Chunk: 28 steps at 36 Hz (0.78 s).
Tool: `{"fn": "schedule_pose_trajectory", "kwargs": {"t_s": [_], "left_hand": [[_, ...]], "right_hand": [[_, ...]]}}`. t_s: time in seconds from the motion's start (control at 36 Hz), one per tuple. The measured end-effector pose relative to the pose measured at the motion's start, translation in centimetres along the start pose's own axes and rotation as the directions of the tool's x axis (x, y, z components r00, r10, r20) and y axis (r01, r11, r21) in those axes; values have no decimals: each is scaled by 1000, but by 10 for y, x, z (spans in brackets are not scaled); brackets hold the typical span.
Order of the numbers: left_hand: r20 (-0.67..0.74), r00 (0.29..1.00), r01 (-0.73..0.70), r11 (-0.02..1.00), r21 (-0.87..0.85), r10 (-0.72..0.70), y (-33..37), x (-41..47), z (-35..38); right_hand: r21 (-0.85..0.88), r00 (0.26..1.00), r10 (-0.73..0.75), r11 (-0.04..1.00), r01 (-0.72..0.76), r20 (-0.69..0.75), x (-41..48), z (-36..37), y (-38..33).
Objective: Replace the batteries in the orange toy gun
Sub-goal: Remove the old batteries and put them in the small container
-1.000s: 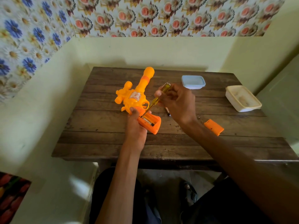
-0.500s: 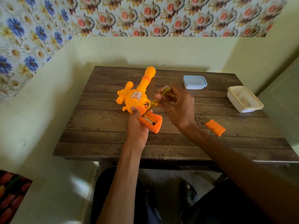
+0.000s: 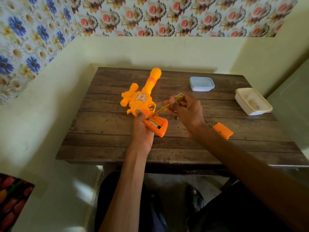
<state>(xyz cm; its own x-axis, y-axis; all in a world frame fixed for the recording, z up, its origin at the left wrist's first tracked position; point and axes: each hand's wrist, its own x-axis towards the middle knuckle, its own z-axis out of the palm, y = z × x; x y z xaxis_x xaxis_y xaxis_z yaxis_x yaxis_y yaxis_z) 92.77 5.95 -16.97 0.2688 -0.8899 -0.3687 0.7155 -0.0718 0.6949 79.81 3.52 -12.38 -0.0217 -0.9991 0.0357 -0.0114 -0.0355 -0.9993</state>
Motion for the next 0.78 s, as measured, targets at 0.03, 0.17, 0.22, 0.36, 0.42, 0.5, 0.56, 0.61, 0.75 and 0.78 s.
{"fn": "schedule_pose_trajectory", "kwargs": {"t_s": [0.03,0.17,0.22,0.36,0.42,0.5,0.56,0.61,0.75,0.78], "left_hand": [[-6,1000,2,1000,-8,-2,1,0,1],[10,1000,0,1000,15,0,1,0,1],[14,1000,-4,1000,21,3,1,1,0],[17,1000,1,1000,23,-2,1,2,-1],[13,1000,8,1000,24,-9,1,1,-1],[23,1000,-18,998,56,16,0,0,0],[24,999,-27,996,90,25,-2,0,-1],[11,1000,-25,994,111,24,-2,0,-1],[30,999,-25,991,129,21,1,-3,2],[34,999,-28,991,128,24,1,-3,2]], "right_hand": [[26,999,49,998,-50,17,2,0,0],[3,989,70,997,-71,130,11,2,-4],[-21,983,56,998,-53,174,13,2,-8],[-92,959,-64,991,93,275,15,3,-13],[-137,938,-168,966,218,304,14,5,-14],[-187,904,-242,928,321,352,15,7,-16],[-237,888,-253,903,360,383,19,9,-20],[-314,882,-225,874,371,414,27,14,-25],[-472,852,-9,830,298,523,53,27,-43],[-467,839,44,846,258,543,57,30,-48]]}}
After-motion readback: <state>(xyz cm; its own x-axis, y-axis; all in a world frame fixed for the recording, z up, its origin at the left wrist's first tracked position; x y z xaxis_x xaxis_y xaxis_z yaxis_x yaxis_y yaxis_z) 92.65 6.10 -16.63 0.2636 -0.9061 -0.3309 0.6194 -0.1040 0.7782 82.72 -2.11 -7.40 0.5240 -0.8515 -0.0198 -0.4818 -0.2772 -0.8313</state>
